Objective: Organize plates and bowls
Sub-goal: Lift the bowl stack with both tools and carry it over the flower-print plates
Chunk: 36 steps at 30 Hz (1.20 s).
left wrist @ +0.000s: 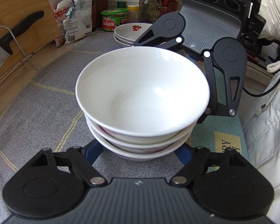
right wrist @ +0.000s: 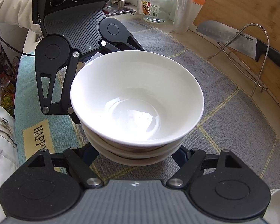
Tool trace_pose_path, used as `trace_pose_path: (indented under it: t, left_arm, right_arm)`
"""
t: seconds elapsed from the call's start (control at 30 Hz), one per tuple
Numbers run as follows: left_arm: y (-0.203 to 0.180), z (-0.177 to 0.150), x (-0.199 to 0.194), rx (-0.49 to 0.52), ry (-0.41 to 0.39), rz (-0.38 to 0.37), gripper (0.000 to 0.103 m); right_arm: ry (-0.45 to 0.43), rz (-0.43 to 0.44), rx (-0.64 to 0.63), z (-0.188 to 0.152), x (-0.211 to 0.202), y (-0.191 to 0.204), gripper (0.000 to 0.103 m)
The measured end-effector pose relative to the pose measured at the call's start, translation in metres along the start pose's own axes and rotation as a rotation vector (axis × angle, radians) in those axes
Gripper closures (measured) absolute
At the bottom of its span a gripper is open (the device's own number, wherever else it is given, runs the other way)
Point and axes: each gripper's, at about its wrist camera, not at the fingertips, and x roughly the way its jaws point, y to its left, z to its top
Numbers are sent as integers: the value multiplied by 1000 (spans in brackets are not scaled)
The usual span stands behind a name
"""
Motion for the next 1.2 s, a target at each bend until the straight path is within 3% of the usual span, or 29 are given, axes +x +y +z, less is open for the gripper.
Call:
trace_pose_path:
  t: [0.67, 1.2]
  left_arm:
    - [-7, 16, -3, 5, 27, 16, 22]
    - [-23, 82, 17, 37, 15, 29, 22]
  right_arm:
    - [3, 23, 7, -1, -18, -3, 18]
    - [-24, -33, -20, -32, -78, -28, 18]
